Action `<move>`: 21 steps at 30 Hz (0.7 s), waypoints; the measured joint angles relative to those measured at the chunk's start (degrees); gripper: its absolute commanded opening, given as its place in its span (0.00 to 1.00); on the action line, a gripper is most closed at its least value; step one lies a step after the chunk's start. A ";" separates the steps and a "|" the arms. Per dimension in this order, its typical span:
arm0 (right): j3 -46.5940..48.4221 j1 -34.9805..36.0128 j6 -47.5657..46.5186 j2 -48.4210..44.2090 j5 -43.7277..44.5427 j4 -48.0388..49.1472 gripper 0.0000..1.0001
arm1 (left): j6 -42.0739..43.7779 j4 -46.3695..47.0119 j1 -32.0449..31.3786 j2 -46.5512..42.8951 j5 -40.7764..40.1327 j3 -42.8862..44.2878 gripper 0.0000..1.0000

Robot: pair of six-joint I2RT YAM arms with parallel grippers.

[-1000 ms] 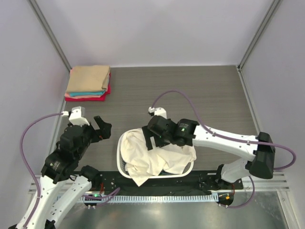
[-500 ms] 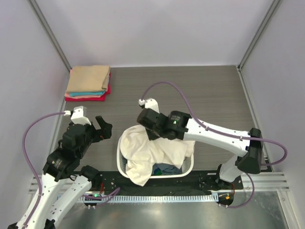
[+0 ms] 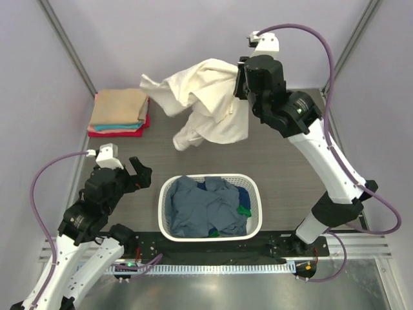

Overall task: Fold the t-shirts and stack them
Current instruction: Move the tshirt to the center of the board

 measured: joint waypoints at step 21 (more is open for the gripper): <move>-67.56 -14.75 13.46 -23.61 -21.64 6.49 1.00 | 0.96 -0.33 -0.02 19.63 6.34 -0.04 1.00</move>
